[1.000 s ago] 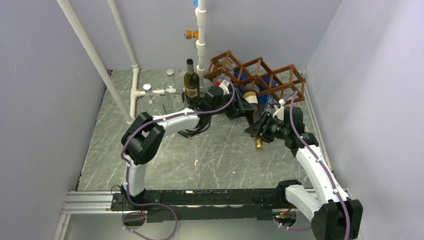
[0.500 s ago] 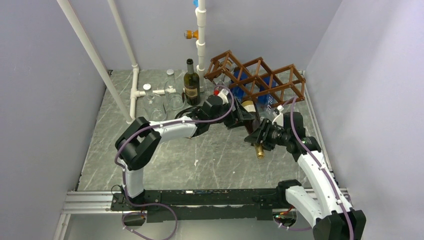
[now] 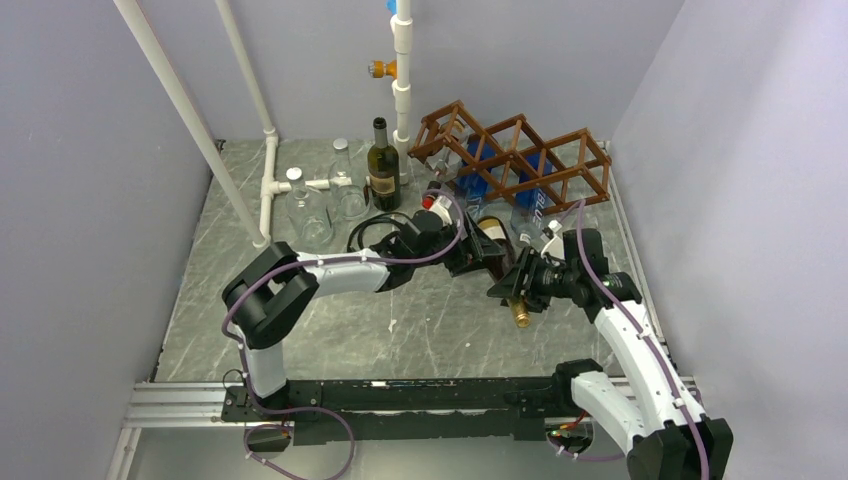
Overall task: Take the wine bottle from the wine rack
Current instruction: Pick up the wine bottle from the wine rack.
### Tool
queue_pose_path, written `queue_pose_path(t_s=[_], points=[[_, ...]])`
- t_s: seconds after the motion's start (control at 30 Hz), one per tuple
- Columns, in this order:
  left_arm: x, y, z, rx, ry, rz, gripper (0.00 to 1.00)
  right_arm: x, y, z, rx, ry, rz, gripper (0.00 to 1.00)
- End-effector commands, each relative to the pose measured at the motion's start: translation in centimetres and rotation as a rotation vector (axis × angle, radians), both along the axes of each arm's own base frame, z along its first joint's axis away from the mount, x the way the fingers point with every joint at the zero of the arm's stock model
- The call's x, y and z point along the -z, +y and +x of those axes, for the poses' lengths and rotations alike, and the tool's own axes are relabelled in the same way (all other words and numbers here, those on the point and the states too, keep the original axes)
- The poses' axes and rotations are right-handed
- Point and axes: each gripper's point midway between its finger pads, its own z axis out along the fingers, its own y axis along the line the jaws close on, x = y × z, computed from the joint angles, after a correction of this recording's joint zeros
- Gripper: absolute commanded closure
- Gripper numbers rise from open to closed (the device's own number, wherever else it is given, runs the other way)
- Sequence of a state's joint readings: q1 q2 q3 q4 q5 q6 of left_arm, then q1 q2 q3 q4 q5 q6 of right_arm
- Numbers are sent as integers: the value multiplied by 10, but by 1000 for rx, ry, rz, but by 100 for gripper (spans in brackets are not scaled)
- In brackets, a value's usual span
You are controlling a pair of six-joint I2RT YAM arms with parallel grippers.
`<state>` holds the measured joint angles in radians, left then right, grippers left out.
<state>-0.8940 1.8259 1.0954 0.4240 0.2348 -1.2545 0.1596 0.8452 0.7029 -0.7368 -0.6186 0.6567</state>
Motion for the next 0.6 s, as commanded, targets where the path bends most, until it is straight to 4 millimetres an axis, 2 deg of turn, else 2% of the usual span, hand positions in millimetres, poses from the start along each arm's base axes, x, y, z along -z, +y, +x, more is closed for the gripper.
queue_pose_path(t_s=[0.0, 0.27, 0.43, 0.57], points=[[-75, -10, -11, 12, -107, -212, 15, -84, 28, 14, -211, -354, 144, 100], [-56, -2, -15, -13, -58, -213, 13, -65, 29, 21, -212, -263, 125, 100], [-47, 6, -19, -28, -38, -208, 2, -55, 28, 22, -218, -199, 108, 100], [-42, 14, -21, -41, -45, -193, 1, -49, 28, 22, -223, -164, 98, 100]])
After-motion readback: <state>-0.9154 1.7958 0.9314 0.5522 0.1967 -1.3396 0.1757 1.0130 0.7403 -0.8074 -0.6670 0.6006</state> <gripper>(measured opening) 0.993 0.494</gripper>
